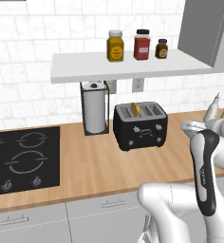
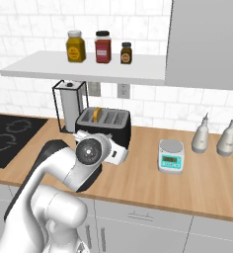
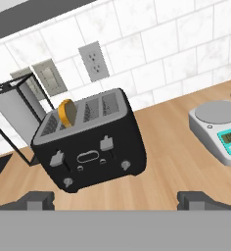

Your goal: Start the toaster. Once the lever pops up, take the bread to the plate on the dining counter.

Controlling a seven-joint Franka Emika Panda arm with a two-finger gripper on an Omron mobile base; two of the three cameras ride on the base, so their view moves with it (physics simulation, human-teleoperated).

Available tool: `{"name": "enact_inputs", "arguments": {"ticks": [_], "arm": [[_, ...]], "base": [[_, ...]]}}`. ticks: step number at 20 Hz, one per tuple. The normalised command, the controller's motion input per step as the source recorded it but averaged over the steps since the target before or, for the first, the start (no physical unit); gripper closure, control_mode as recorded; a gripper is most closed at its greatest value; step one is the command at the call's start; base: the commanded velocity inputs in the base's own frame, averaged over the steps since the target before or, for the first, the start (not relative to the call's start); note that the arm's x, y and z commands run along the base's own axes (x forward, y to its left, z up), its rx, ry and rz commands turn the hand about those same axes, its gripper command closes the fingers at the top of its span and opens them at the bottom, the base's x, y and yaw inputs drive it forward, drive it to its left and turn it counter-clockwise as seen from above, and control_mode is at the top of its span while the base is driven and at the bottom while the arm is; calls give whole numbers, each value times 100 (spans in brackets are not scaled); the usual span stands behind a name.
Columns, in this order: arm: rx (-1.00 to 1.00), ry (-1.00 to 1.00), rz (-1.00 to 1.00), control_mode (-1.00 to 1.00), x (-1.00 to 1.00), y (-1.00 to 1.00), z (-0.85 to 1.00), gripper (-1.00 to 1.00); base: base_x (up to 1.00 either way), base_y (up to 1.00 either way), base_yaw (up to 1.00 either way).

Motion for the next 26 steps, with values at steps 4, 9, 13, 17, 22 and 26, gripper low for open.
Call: {"name": "enact_inputs", "arguments": {"ticks": [4, 9, 13, 17, 22, 26], "arm": [[0, 0, 0, -100, 0, 0, 0, -100], [0, 0, 0, -100, 0, 0, 0, -100], [0, 0, 0, -100, 0, 0, 0, -100], [0, 0, 0, -100, 0, 0, 0, -100], [0, 2, -1, -100, 11, 7, 1, -100], [-11, 22, 0, -100, 29, 38, 11, -100]], "base": [[0, 0, 0], [0, 0, 0], [0, 0, 0], [0, 0, 0], [0, 0, 0], [0, 0, 0]]}}
